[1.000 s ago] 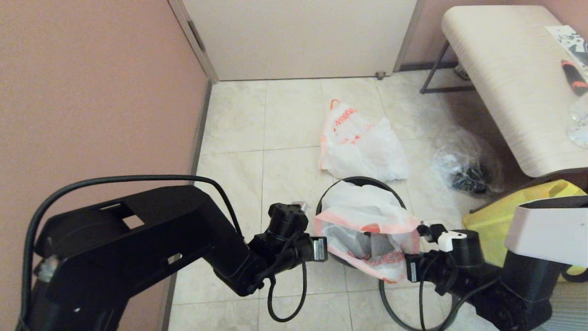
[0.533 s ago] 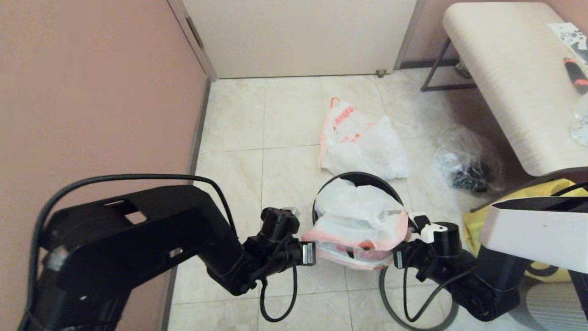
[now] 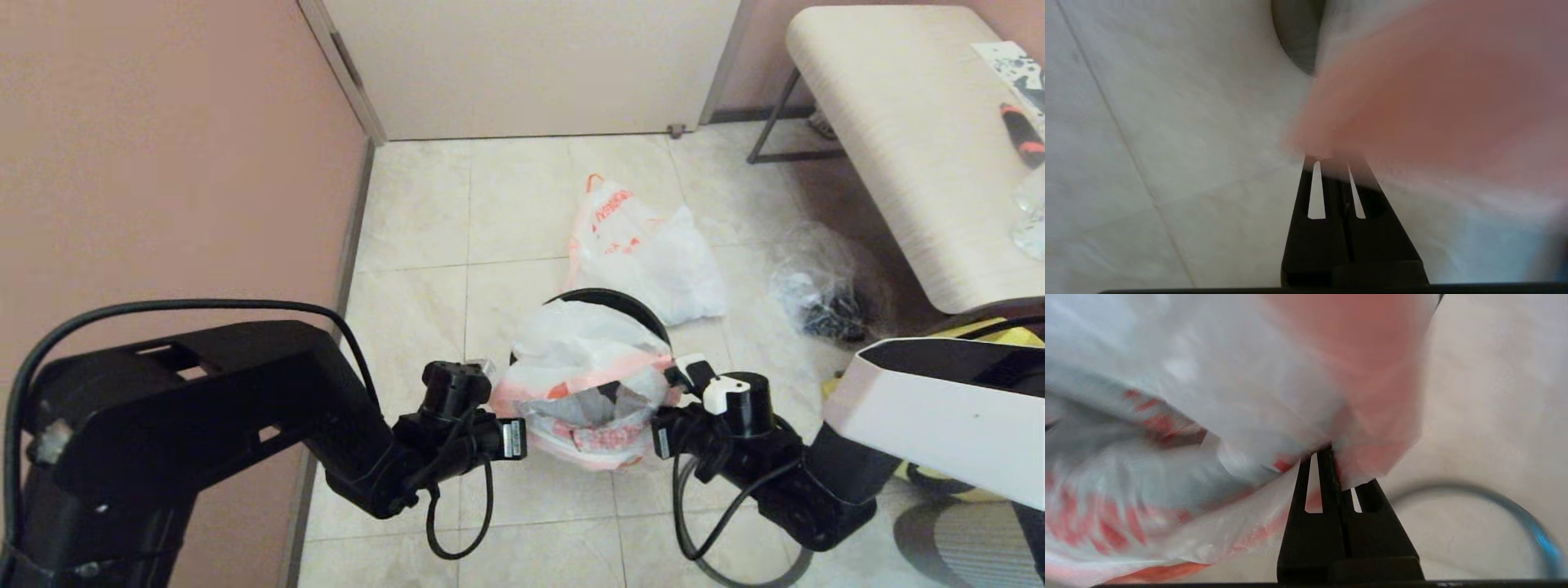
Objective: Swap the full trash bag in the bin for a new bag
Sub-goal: Put the new garbage bag on the trash can
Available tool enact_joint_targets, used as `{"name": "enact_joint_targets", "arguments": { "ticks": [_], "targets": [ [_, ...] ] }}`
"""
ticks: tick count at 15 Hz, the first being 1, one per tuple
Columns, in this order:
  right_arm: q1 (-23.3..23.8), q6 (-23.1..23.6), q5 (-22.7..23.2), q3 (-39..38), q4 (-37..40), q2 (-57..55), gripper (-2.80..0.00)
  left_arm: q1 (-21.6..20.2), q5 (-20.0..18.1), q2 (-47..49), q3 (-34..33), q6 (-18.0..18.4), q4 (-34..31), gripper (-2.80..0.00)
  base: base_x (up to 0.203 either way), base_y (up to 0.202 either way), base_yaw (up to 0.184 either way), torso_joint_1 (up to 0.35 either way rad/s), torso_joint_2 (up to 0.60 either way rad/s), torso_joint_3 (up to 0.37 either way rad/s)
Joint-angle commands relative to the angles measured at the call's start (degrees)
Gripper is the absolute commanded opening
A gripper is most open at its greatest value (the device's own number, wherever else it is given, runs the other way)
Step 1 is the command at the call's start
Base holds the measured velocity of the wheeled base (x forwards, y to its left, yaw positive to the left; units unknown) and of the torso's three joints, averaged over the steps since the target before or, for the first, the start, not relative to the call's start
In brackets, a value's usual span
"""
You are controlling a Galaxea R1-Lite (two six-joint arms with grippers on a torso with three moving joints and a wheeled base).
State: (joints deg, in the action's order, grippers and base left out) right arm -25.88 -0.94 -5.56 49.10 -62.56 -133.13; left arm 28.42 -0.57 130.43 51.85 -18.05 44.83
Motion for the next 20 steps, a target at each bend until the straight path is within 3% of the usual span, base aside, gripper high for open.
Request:
{"name": "enact_joint_targets", "arguments": {
  "ticks": [1,6,11,12,17,20],
  "targets": [
    [-0.8,0.1,0.0,5.2,4.5,-0.9,-2.80,-2.3,0.2,1.6,0.8,1.0,1.0,-2.80,0.000,0.000,0.000,0.000,0.00,0.000],
    [-0.1,2.5,0.0,9.3,7.6,-2.8,-2.80,-2.9,5.9,4.0,4.4,1.3,1.1,-2.80,0.000,0.000,0.000,0.000,0.00,0.000],
    [0.1,2.3,0.0,7.7,7.5,-0.9,-2.80,-2.2,6.5,2.6,4.3,0.9,1.3,-2.80,0.000,0.000,0.000,0.000,0.00,0.000],
    [0.1,2.3,0.0,7.5,7.5,-0.8,-2.80,-2.3,6.5,2.2,4.1,0.8,1.3,0.00,0.000,0.000,0.000,0.000,0.00,0.000],
    [-0.1,2.3,-0.1,7.2,7.5,-0.5,-2.80,-1.1,6.3,-4.7,-4.3,-0.4,1.1,0.00,0.000,0.000,0.000,0.000,0.00,0.000],
    [-0.1,2.3,-0.1,7.2,7.5,-0.6,-2.80,1.2,5.7,-11.1,-9.8,-7.5,0.9,0.00,0.000,0.000,0.000,0.000,0.00,0.000]
  ]
}}
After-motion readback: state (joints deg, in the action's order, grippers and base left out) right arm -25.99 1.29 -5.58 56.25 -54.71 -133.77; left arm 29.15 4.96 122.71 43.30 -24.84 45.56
